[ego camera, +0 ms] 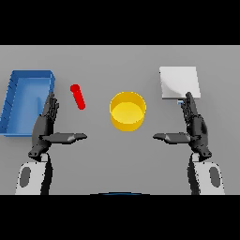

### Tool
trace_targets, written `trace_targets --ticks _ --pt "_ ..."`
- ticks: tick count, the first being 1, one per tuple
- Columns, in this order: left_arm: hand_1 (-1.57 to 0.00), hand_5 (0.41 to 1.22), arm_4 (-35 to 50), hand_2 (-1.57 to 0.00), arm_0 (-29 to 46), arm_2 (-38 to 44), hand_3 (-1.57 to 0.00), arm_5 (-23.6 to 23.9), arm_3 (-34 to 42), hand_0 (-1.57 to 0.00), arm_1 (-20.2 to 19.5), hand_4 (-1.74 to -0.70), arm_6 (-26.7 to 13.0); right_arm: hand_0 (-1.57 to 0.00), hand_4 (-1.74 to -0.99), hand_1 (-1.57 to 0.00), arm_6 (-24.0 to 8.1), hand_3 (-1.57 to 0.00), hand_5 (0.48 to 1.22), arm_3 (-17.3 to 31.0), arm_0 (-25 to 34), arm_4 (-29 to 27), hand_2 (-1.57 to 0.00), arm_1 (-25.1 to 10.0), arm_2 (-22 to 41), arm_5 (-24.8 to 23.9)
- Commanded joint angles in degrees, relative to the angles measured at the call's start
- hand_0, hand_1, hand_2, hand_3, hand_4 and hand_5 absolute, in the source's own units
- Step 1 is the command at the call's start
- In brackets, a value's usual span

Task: Pick up the red beaker and tilt it to pour out 1 green nut into yellow bowl. Pick up the yellow bowl and place it on the metallic measuring scale.

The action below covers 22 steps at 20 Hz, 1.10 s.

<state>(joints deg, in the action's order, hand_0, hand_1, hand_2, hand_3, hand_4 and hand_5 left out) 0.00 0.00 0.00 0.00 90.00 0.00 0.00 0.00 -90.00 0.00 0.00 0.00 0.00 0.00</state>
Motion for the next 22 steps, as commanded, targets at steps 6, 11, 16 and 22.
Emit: trace_targets --ticks 6,11,16,22 --pt "0.00 0.677 0.28 0.00 -0.48 0.37 0.00 -0.08 -0.43 0.00 -0.34 -1.20 -0.70 0.00 -1.177 0.00 -0.21 0.00 0.572 0.89 1.04 0.27 0.00 0.44 0.10 -0.38" --pt "0.00 0.672 -4.63 0.00 5.28 -4.37 0.00 -2.11 7.15 0.00 -3.74 -1.20 0.27 0.00 -1.193 0.00 1.97 0.00 0.582 -3.47 -1.89 9.69 0.00 -4.17 4.55 -1.25" --pt "0.00 0.653 -6.02 0.00 5.56 -5.67 0.00 -1.89 8.39 0.00 -3.68 -1.17 -1.99 0.00 -1.244 0.00 2.21 0.00 0.597 -4.07 -1.68 7.34 0.00 -4.23 4.21 0.52" --pt "0.00 0.659 -7.60 0.00 -0.52 -4.64 0.00 -0.18 0.39 0.00 -2.42 -1.20 -2.81 0.00 -1.291 0.00 3.44 0.00 0.623 -3.73 -1.80 5.86 0.00 -5.28 3.53 2.33"
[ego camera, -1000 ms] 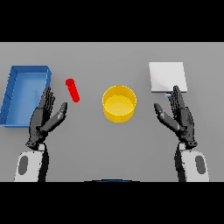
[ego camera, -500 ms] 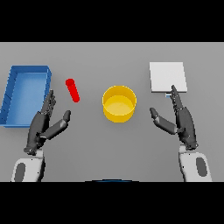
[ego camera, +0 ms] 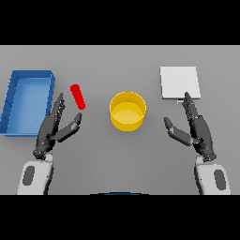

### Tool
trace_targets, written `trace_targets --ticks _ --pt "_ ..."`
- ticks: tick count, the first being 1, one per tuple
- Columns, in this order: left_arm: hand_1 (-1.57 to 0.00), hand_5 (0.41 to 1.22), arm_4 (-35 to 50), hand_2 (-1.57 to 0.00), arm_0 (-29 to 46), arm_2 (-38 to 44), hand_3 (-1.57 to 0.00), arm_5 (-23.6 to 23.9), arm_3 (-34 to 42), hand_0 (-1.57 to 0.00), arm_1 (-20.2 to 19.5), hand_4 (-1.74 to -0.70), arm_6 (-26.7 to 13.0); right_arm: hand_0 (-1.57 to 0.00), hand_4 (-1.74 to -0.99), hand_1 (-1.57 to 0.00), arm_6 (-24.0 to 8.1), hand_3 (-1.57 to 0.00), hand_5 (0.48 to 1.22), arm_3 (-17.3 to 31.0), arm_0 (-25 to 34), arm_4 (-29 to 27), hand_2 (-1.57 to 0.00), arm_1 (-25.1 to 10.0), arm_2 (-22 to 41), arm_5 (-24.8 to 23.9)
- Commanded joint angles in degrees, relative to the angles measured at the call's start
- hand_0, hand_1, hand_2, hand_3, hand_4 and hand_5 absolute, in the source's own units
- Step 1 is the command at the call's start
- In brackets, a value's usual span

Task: Pick up the red beaker and tilt it to pour out 1 green nut into yellow bowl. Pick up the yellow bowl and place it on the metallic measuring scale.

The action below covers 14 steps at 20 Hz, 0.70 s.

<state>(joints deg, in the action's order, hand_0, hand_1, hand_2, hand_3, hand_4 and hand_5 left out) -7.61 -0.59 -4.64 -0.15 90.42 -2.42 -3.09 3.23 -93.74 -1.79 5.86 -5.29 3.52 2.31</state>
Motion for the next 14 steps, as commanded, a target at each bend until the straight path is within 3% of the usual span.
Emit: trace_targets --ticks 1,4,6,9,14 --pt "0.00 0.661 -0.39 0.00 -1.65 0.50 0.00 0.34 -2.37 0.00 -0.08 -1.20 0.45 0.00 -1.294 0.00 0.43 0.00 0.623 -0.05 0.06 -0.07 0.00 0.04 0.05 0.14" --pt "0.00 0.659 -0.83 0.00 -6.16 1.91 0.00 1.23 -7.72 0.00 -0.17 -1.21 2.07 0.00 -1.292 0.00 1.08 0.00 0.617 0.02 0.04 -0.25 0.00 0.02 -0.04 0.35" --pt "0.00 0.651 -0.90 0.00 -10.71 3.18 0.00 2.16 -12.43 0.00 0.12 -1.21 1.53 0.00 -1.290 0.00 -0.26 0.00 0.617 -0.02 0.37 -0.09 0.00 -0.16 -0.19 0.14" --pt "0.00 0.638 -0.58 0.00 -15.05 4.63 0.00 2.17 -18.95 0.00 0.29 -1.22 4.44 0.00 -1.297 0.00 1.44 0.00 0.625 0.69 -0.33 0.36 0.00 0.17 -0.06 -0.04" --pt "0.00 0.635 -2.52 0.00 -21.77 5.77 0.00 4.09 -27.74 0.00 0.11 -1.22 6.90 0.00 -1.299 0.00 0.27 0.00 0.634 0.62 0.72 1.37 0.00 0.30 0.04 -1.09"
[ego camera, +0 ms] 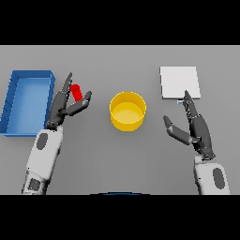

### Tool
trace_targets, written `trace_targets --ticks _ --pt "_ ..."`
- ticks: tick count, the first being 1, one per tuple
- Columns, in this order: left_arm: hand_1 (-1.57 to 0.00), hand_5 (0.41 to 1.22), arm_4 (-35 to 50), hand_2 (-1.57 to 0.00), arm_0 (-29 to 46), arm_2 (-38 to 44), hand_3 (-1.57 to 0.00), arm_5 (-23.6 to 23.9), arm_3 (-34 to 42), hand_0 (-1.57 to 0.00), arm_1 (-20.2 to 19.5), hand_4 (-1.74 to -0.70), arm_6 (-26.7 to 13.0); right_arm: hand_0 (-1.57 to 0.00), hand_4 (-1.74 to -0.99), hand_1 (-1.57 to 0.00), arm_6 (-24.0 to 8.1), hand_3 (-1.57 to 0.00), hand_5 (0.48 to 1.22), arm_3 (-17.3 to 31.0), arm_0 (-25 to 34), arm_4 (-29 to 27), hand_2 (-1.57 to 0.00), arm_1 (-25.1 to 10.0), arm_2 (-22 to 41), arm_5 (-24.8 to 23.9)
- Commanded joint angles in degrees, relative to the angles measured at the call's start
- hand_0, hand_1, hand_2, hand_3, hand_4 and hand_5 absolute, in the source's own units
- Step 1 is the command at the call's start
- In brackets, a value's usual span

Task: Pick up the red beaker and tilt it to pour out 1 green nut into yellow bowl. Pick up the yellow bowl and place it on the metallic measuring scale.

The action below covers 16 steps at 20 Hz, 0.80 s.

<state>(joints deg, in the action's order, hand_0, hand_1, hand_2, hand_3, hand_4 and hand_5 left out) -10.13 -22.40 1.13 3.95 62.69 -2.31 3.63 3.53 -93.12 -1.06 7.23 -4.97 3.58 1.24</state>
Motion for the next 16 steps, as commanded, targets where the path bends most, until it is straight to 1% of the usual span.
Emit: trace_targets --ticks 1,2,3,4,5,6,8,9,11,12,13,14,15,16 --pt "0.00 0.639 -0.56 0.00 -1.29 0.14 0.00 0.78 -1.71 0.00 0.16 -1.22 0.22 0.00 -1.303 0.00 -0.51 0.00 0.637 0.23 0.32 -0.13 0.00 -0.42 -0.44 -0.02" --pt "0.00 0.647 -0.70 0.00 -1.96 0.52 0.00 0.97 -3.02 0.00 -0.16 -1.23 1.53 0.00 -1.300 0.00 -0.84 0.00 0.638 -0.02 0.81 -0.24 0.00 -0.52 -0.59 -0.15" --pt "0.00 0.660 -0.59 0.00 -2.63 0.83 0.00 0.95 -4.32 0.00 -0.13 -1.24 2.37 0.00 -1.299 0.00 -0.51 0.00 0.639 0.12 0.45 -0.42 0.00 0.06 -0.34 -0.10" --pt "0.00 0.668 -0.28 0.00 -3.36 1.26 0.00 0.96 -6.00 0.00 0.23 -1.26 3.79 0.00 -1.300 0.00 -0.58 0.00 0.642 0.19 0.43 -0.44 0.00 -0.42 -0.62 0.03" --pt "0.00 0.675 0.07 0.00 -4.32 1.62 0.00 0.73 -7.09 0.00 0.35 -1.27 4.33 0.00 -1.301 0.00 -0.30 0.00 0.644 0.19 -0.46 -0.30 0.00 -0.04 -0.42 -0.12" --pt "0.00 0.686 0.29 0.00 -4.62 1.81 0.00 0.53 -8.27 0.00 0.68 -1.29 5.55 0.00 -1.300 0.00 0.92 0.00 0.646 -0.10 -0.82 -0.08 0.00 -0.04 -0.07 0.11" --pt "0.00 0.709 0.33 0.00 -5.82 2.43 0.00 1.53 -10.31 0.00 1.37 -1.33 7.10 0.00 -1.303 0.00 -0.59 0.00 0.646 -0.11 -0.13 -0.73 0.00 -0.28 -0.74 0.00" --pt "-0.01 0.726 0.61 -0.05 -6.62 2.91 -0.03 1.98 -11.11 0.00 1.73 -1.35 7.21 0.00 -1.301 0.00 -0.83 0.00 0.647 1.24 0.82 -0.46 0.00 -0.16 -0.83 -0.17" --pt "-0.31 0.765 1.35 -0.32 -8.02 4.18 -0.24 2.79 -12.87 -0.34 1.97 -1.39 7.68 0.00 -1.294 0.00 -1.07 0.00 0.645 0.59 0.61 -0.84 0.00 -0.76 -1.23 0.02" --pt "-0.56 0.786 2.34 -0.55 -8.13 5.10 -0.42 2.73 -13.52 -0.58 2.31 -1.42 8.48 0.00 -1.292 0.00 -1.45 0.00 0.645 1.48 1.00 -0.56 0.00 -0.26 -1.05 -0.25" --pt "-0.76 0.873 2.70 -0.76 -8.24 5.27 -0.65 2.82 -13.82 -0.78 2.98 -1.42 9.03 0.00 -1.292 0.00 -1.38 0.00 0.646 1.26 1.13 -0.65 0.00 -0.18 -1.01 -0.22" --pt "-0.92 0.943 2.98 -0.92 -8.32 5.67 -0.83 2.90 -14.47 -0.94 3.12 -1.42 9.94 0.00 -1.290 0.00 -1.44 0.00 0.646 1.07 0.96 -1.03 0.00 -0.37 -1.10 0.16" --pt "-1.05 0.998 3.15 -1.05 -9.05 6.22 -0.98 2.95 -15.40 -1.07 2.67 -1.48 10.22 0.00 -1.291 0.00 -1.22 0.00 0.647 1.11 1.14 -0.60 0.00 -0.21 -0.96 -0.23" --pt "-1.16 1.043 2.56 -1.15 -10.32 6.30 -1.08 4.13 -16.70 -1.17 2.76 -1.53 9.78 0.00 -1.291 0.00 -1.40 0.00 0.649 1.31 1.07 -0.68 0.00 -0.68 -1.34 -0.15"
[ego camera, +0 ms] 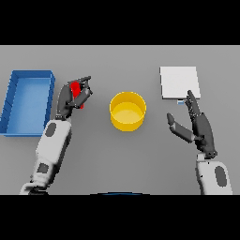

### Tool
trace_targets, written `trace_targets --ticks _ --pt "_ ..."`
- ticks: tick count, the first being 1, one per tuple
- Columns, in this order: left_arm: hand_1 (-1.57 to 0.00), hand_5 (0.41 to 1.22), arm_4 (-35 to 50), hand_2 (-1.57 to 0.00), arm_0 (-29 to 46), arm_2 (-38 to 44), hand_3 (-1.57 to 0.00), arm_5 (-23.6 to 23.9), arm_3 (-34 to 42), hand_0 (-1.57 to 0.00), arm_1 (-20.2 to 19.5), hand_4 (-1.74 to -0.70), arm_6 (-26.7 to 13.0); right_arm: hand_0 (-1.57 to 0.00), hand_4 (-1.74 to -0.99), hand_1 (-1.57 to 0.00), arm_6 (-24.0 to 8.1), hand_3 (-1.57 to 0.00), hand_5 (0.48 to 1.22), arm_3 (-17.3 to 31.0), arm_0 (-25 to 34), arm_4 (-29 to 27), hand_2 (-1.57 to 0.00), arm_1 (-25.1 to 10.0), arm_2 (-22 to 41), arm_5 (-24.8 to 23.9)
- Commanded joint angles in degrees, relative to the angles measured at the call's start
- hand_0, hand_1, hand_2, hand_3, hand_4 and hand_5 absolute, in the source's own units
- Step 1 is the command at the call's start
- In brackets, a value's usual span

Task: Pick up the red beaker and tilt it to pour out 1 green nut into yellow bowl. Pick up the yellow bowl and place it on the metallic measuring scale.

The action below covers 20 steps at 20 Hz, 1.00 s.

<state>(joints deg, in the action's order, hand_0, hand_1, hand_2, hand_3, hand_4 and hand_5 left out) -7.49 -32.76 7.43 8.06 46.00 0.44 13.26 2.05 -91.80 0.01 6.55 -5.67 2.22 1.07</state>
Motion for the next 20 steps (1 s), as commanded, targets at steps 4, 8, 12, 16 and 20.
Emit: trace_targets --ticks 4,8,12,16,20 --pt "-1.40 1.148 0.32 -1.40 1.26 -1.86 -1.26 -0.12 2.00 -1.41 -0.02 -1.59 0.62 0.00 -1.290 0.00 1.60 0.00 0.648 -0.47 -1.12 0.09 0.00 0.40 0.38 0.05" --pt "-1.50 1.191 -0.81 -1.50 1.21 -3.41 -1.44 0.14 2.81 -1.50 -0.31 -1.52 1.92 0.00 -1.289 0.00 1.51 0.00 0.650 -0.60 -0.86 0.71 0.00 0.81 0.76 -0.48" --pt "-1.54 1.209 -1.31 -1.54 1.13 -3.33 -1.52 0.05 6.61 -1.54 -0.63 -1.50 -0.32 0.00 -1.294 0.00 1.63 0.00 0.659 -1.00 -1.25 -0.11 0.00 0.22 0.65 0.63" --pt "-1.56 1.216 -4.80 -1.56 0.70 -5.97 -1.55 -0.31 12.66 -1.56 -2.20 -1.50 -4.48 0.00 -1.289 0.00 1.59 0.00 0.664 -1.27 -1.27 1.17 0.00 0.59 1.21 -0.28" --pt "-1.57 1.170 -10.73 -1.56 0.50 -10.49 -1.56 -0.91 16.88 -1.57 -4.38 -1.62 -10.43 0.00 -1.277 0.00 1.85 0.00 0.667 -0.62 -0.68 1.59 0.00 0.54 1.35 -0.24"
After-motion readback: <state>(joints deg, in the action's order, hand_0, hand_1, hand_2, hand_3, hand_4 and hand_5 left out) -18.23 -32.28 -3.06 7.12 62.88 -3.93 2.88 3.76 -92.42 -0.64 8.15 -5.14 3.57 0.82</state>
